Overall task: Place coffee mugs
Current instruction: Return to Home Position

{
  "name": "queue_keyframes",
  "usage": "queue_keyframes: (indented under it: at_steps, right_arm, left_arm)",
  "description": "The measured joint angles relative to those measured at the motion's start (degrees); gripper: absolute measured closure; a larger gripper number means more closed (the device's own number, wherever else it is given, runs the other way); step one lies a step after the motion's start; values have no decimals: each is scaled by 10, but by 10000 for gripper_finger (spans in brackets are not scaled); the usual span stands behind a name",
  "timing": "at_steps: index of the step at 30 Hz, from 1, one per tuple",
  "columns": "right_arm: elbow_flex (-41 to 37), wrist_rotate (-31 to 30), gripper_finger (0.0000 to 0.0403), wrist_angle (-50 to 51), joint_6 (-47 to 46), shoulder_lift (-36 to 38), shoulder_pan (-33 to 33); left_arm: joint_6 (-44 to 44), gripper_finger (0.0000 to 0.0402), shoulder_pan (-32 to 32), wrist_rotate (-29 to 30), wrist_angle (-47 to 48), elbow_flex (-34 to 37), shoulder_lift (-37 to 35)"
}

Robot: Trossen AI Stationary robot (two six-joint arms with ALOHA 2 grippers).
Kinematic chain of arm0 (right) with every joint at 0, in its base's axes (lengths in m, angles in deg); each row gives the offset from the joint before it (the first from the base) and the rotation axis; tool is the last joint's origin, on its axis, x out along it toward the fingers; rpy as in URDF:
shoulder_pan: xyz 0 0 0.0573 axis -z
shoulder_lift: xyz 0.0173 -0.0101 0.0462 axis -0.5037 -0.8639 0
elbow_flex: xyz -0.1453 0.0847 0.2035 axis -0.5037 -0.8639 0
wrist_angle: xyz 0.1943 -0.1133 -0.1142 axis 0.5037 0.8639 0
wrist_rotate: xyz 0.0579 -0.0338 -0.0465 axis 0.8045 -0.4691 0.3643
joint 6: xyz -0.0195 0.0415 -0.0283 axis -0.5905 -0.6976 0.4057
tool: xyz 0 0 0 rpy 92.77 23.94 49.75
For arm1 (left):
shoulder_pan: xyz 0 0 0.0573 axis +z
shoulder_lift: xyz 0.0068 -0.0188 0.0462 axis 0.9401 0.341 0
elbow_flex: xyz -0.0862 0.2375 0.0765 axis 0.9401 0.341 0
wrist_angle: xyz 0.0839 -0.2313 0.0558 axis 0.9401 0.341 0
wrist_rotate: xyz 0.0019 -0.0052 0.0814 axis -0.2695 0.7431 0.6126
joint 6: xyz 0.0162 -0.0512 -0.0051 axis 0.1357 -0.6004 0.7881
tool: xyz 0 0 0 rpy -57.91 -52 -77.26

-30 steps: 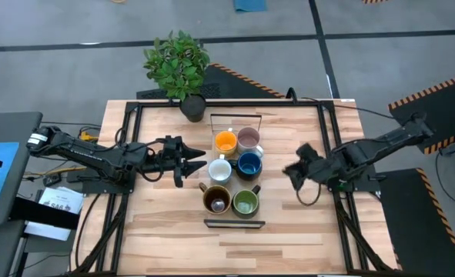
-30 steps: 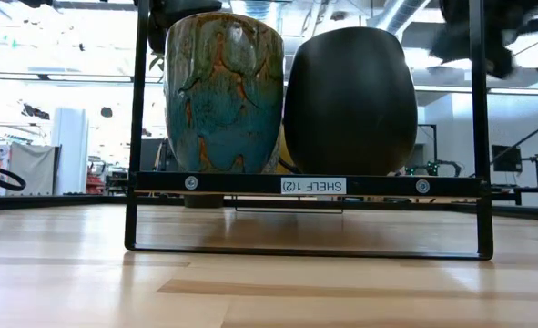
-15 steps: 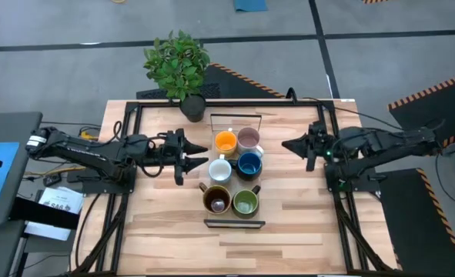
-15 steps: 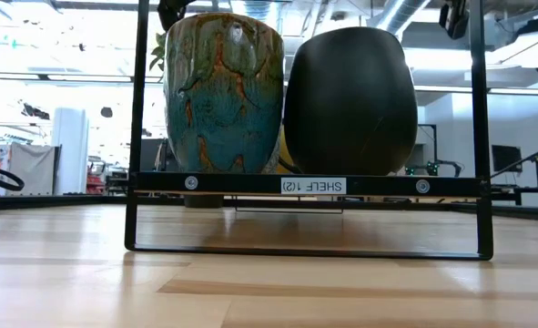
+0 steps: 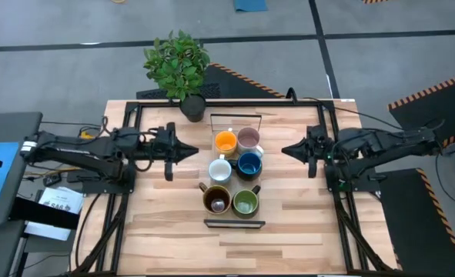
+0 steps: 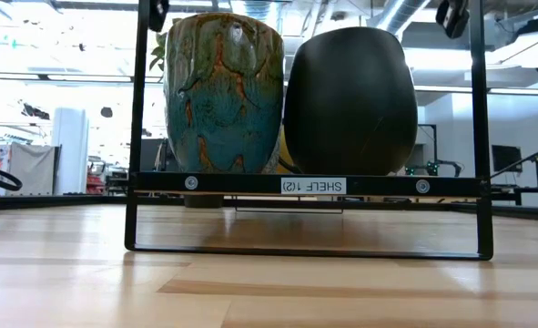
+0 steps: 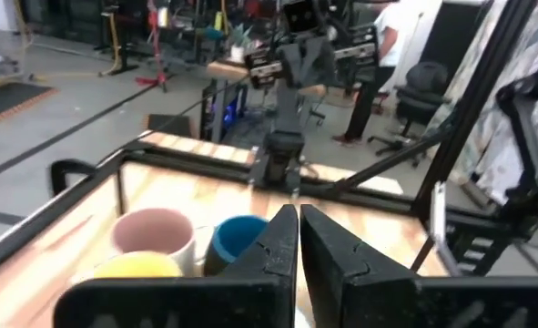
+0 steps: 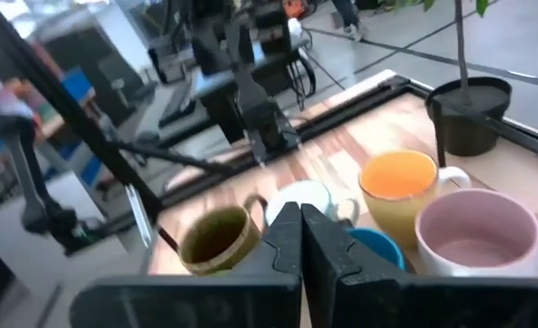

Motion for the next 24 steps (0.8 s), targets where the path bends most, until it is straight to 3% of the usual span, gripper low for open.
queue_keyframes:
  at_steps: [6, 24]
  right_arm:
    - [0, 6, 380, 57, 17, 0, 0]
    - [0, 8, 382, 55, -27, 0, 0]
  left_arm:
    - [12, 401, 19, -1, 55, 27, -79]
    - [-87, 401, 20, 0, 12, 294, -400]
